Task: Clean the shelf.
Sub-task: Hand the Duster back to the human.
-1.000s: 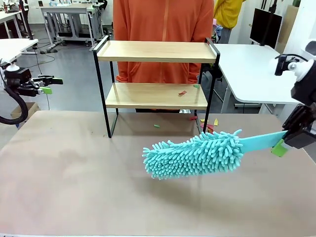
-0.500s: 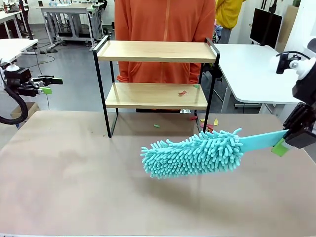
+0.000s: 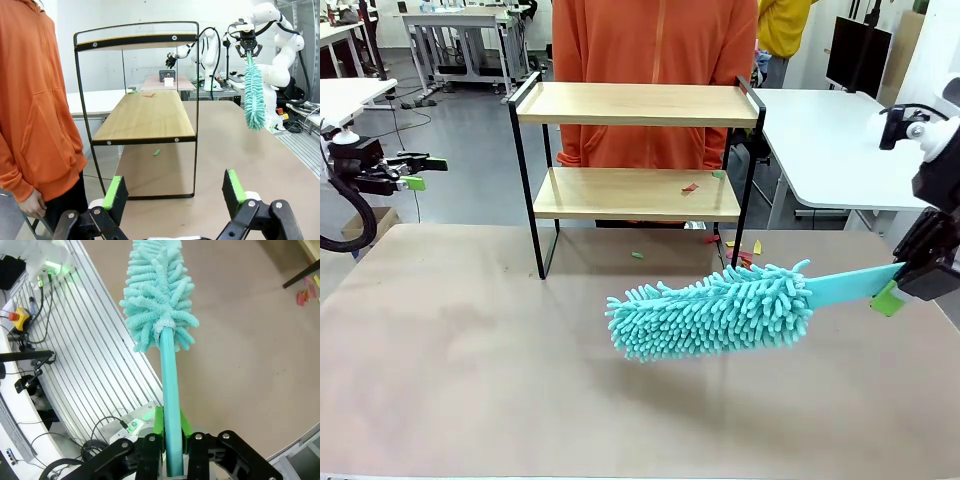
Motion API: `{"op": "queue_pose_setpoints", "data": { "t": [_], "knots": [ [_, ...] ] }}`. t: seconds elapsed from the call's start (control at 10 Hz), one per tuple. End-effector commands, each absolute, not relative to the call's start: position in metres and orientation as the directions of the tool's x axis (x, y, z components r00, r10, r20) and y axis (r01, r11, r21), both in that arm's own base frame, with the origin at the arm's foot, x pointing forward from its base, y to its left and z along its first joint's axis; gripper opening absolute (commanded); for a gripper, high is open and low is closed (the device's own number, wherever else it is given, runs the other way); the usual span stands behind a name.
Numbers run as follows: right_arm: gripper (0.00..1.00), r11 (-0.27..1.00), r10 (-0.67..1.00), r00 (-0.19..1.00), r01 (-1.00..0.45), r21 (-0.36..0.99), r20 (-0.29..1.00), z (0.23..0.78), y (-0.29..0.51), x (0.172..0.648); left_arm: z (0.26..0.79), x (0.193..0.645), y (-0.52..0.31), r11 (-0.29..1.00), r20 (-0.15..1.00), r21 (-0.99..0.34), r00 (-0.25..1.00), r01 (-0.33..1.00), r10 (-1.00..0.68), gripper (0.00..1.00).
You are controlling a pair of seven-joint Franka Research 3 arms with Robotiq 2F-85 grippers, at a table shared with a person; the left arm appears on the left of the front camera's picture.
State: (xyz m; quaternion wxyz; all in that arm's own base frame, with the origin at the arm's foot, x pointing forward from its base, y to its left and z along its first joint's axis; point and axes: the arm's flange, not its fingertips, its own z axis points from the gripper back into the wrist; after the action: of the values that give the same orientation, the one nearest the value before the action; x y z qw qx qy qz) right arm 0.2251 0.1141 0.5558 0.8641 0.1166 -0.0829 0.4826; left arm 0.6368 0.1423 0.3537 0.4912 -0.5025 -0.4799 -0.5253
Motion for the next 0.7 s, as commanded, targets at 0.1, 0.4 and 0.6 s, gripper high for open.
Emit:
{"op": "queue_pose_setpoints", "data": {
  "t": [0.1,0.4,0.6],
  "knots": [
    [0.13,0.419,0.797,0.436,-0.897,0.136,0.417,0.545,0.108,0.269,0.376,0.604,0.109,-0.072,0.995,-0.001,-0.006,0.997,-0.1,1.0],
    [0.13,0.337,0.777,0.327,-0.938,0.082,0.538,0.52,0.101,0.3,0.387,0.541,0.061,-0.111,0.992,-0.07,0.057,0.991,-0.112,1.0],
    [0.13,0.261,0.752,0.225,-0.965,0.034,0.62,0.507,0.091,0.314,0.38,0.497,0.035,-0.115,0.988,-0.123,0.112,0.986,-0.102,1.0]
  ]
}}
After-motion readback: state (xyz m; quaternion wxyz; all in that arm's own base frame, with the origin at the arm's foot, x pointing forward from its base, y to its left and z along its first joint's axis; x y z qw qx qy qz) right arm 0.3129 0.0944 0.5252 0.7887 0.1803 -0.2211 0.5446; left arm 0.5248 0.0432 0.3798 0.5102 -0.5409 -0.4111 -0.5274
